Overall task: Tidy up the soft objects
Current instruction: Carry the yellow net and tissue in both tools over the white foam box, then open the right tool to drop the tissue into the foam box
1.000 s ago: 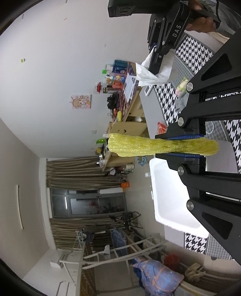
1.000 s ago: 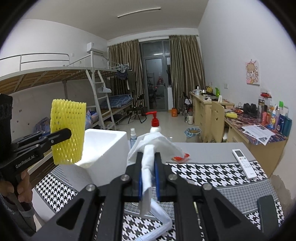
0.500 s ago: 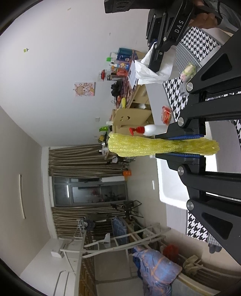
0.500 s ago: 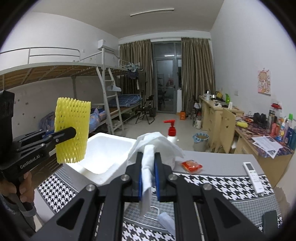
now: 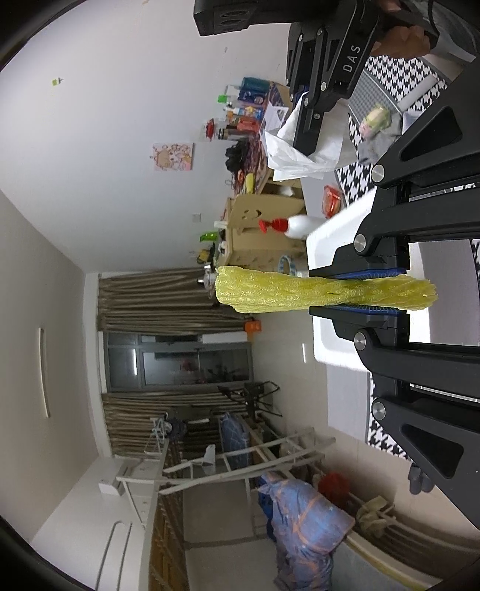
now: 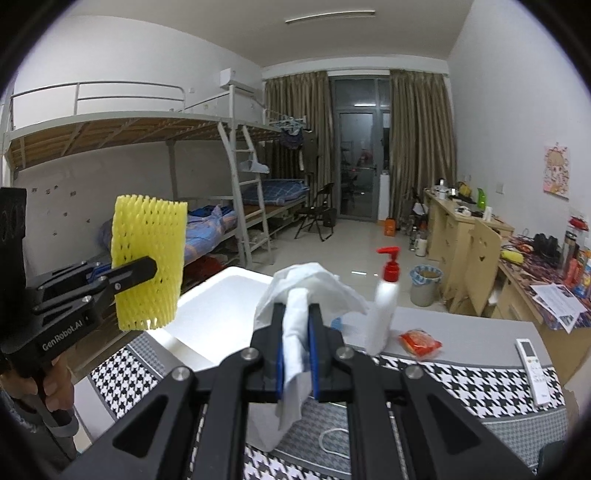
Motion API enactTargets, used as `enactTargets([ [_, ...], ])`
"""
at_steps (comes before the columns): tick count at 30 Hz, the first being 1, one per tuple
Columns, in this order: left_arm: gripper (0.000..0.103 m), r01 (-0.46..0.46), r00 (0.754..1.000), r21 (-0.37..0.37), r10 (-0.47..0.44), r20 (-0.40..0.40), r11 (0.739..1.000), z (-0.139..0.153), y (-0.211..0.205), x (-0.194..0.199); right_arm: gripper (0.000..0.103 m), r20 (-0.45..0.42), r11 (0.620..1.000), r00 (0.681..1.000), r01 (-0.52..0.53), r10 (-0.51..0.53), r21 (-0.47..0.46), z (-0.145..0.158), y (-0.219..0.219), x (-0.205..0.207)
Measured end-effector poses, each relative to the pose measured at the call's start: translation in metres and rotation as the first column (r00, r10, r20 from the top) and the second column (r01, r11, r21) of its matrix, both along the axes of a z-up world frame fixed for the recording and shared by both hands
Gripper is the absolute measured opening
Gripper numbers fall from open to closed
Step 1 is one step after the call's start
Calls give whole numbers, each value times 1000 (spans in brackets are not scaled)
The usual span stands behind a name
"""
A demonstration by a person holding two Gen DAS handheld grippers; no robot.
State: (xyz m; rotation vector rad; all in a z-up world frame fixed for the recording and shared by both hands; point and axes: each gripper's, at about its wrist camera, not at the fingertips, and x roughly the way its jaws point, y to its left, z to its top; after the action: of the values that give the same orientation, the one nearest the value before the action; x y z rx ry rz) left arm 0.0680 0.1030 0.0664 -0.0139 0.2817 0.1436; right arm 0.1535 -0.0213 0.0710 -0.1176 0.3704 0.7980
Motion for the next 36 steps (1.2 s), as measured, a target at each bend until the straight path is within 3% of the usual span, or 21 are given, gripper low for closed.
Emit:
enactTargets([
  [11, 12, -53, 999, -17, 53, 6, 998, -2, 17, -7, 14, -19, 996, 996, -93, 92, -19, -1, 34, -4],
  [18, 12, -72, 997, -28, 72, 11, 997, -3, 22, -10, 14, -11, 993, 994, -107, 106, -46, -5, 46, -1],
  [31, 12, -101, 995, -60, 102, 1, 993, -7, 29, -12, 16, -84, 989, 992, -105, 97, -101, -15, 75, 24],
  [32, 12, -104, 995, -58, 105, 2, 993, -7, 30, -12, 24, -90, 988, 991, -105, 95, -113, -16, 78, 25],
  [33, 12, -107, 994, -58, 108, 3, 993, -7, 31, -13, 40, -96, 987, 991, -105, 94, -118, -18, 80, 26],
  [36, 12, -113, 994, -60, 113, -2, 992, -8, 32, -12, 64, -95, 988, 992, -98, 87, -116, -20, 84, 27],
])
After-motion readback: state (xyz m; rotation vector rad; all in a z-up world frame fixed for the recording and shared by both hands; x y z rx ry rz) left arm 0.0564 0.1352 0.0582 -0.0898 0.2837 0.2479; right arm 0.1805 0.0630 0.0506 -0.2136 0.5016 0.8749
